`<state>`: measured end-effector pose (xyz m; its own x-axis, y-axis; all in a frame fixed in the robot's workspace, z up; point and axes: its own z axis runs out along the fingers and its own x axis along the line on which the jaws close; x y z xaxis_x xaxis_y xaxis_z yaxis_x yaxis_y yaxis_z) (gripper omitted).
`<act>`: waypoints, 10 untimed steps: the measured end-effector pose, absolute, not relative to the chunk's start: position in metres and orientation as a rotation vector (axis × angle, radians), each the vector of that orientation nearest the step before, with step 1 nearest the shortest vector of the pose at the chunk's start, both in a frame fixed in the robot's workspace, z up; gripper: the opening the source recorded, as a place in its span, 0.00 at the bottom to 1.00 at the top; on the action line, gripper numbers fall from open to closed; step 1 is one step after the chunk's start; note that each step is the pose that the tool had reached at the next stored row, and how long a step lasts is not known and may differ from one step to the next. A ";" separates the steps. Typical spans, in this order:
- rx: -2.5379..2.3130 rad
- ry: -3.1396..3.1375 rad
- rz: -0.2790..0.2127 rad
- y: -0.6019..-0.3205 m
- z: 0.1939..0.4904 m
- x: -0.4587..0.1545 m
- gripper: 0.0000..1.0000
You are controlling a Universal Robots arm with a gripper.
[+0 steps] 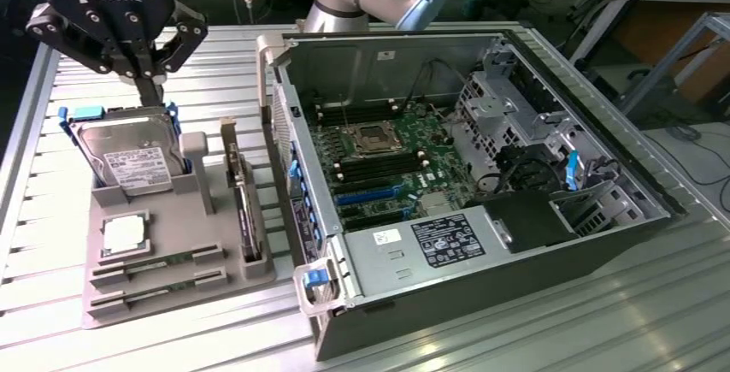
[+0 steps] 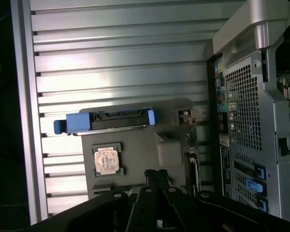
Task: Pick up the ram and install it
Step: 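Pick up the ram and move it above insertion slot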
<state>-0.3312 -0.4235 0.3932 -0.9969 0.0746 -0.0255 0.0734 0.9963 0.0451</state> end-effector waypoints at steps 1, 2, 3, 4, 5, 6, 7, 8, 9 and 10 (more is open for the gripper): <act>0.115 3.112 0.069 -0.432 0.393 -0.331 0.11; 0.115 3.112 0.072 -0.439 0.392 -0.331 0.11; 0.116 3.112 0.073 -0.449 0.388 -0.331 0.11; 0.116 3.112 0.073 -0.461 0.383 -0.331 0.11; 0.116 3.112 0.073 -0.469 0.380 -0.331 0.11; 0.116 3.112 0.073 -0.478 0.377 -0.331 0.17; 0.116 3.112 0.073 -0.485 0.374 -0.331 0.17; 0.116 3.112 0.073 -0.494 0.369 -0.331 0.29; 0.116 3.112 0.073 -0.495 0.365 -0.331 0.36; 0.082 3.113 0.073 -0.495 0.362 -0.331 0.36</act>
<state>-0.3315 -0.4955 0.3620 -0.9983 0.0530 -0.0252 0.0517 0.9975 0.0478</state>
